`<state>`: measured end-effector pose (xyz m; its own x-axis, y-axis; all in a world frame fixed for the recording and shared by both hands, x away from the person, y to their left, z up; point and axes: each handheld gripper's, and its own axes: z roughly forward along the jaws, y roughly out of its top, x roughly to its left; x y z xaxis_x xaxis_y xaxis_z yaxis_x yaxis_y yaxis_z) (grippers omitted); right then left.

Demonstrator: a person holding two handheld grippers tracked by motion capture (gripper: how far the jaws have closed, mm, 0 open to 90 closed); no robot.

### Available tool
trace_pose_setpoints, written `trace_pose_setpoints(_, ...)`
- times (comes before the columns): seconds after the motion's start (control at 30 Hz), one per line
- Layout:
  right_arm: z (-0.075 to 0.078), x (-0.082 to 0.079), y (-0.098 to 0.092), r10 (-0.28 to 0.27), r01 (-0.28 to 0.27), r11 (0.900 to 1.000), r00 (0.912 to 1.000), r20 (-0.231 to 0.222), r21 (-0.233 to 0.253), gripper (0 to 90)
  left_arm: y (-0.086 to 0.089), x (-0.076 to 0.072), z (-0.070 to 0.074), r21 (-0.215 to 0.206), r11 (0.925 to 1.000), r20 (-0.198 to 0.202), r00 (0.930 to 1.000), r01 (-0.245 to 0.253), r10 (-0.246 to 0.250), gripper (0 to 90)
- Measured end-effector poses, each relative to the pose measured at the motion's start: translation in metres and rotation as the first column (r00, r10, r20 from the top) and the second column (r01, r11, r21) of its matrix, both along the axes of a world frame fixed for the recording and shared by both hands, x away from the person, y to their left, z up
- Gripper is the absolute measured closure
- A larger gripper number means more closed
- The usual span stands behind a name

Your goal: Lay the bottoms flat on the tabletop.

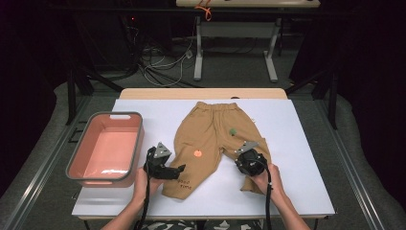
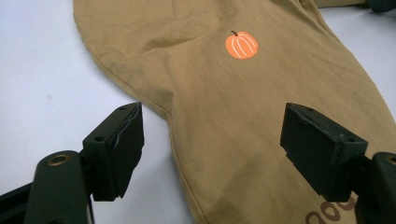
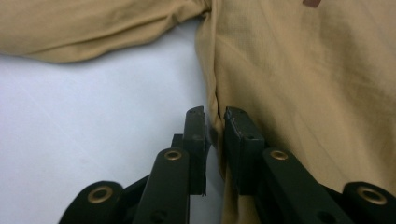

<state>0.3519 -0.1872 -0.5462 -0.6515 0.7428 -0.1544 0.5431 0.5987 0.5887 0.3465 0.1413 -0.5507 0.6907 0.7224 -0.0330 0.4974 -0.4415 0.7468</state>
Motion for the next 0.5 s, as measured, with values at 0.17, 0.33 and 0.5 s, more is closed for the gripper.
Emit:
trace_pose_setpoints(0.17,-0.002,0.002,-0.002,-0.023,0.023,1.000,0.9997,0.007,0.015,88.6,0.001,0.001,0.000,0.006,1.0000,0.001,1.0000,-0.002,0.002,21.7)
trace_pose_setpoints(0.33,0.000,0.001,-0.001,-0.017,0.018,0.999,0.9997,-0.016,0.039,90.0,0.001,0.001,0.000,0.002,1.0000,-0.001,1.0000,-0.004,0.004,21.6)
trace_pose_setpoints(0.5,0.006,-0.004,0.009,0.024,-0.019,0.996,0.9982,-0.055,0.090,90.0,0.001,0.001,0.000,0.008,1.0000,0.004,1.0000,0.001,-0.002,21.6)
